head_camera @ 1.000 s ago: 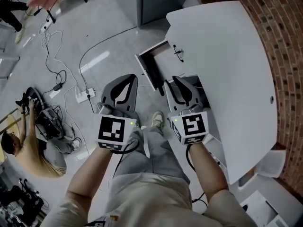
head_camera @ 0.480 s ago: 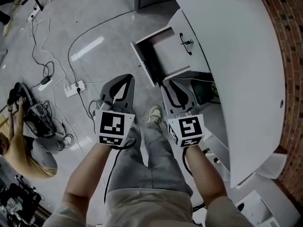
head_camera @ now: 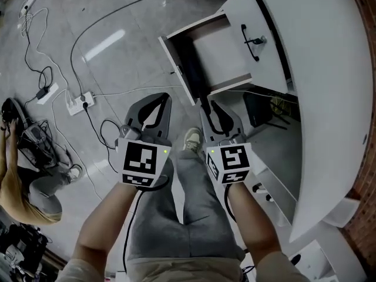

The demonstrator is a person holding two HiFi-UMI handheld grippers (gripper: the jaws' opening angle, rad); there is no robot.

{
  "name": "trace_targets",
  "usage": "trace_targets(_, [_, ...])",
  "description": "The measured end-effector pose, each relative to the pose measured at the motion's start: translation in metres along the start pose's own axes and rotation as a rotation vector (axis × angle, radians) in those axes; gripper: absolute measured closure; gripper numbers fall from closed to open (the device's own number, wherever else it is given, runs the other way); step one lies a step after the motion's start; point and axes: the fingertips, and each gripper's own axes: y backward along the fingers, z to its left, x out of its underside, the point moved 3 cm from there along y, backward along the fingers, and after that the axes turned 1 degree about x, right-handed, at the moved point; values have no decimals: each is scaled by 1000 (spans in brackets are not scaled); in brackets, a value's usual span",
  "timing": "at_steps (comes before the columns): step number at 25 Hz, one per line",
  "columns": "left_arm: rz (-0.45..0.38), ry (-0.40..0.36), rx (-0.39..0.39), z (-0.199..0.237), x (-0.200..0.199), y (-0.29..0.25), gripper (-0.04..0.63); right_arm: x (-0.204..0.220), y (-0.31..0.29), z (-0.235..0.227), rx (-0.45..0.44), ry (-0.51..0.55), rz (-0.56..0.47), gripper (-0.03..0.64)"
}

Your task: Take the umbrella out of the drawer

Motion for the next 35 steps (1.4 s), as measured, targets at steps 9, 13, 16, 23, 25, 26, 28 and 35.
trace_targets(9, [20, 72, -10, 15, 55, -48, 588, 75, -59, -22, 22, 44, 103, 526])
trace_targets(13, [11, 98, 6, 18, 77, -66, 588, 99, -78, -25, 26, 80, 139, 520])
trace_targets(16, [34, 94, 13, 15, 97, -79, 588, 116, -90, -27, 34, 91, 165, 521])
trace_targets(23, [76, 113, 37, 8, 136, -100, 587, 148, -115, -38, 94, 136, 250, 535])
trace_targets(25, [85, 118, 35, 8, 143, -103, 588, 153, -120, -37, 93, 150, 250, 546])
trace_targets(26, [89, 121, 33, 8, 146, -103, 586, 155, -123, -37, 96, 160, 251, 551])
trace_targets(28, [96, 121, 33, 10, 151, -105, 588, 160, -129, -39, 105, 175, 252, 554])
trace_targets(35, [128, 121, 42, 20, 170, -112, 588, 162, -144, -42, 162, 253, 185, 566])
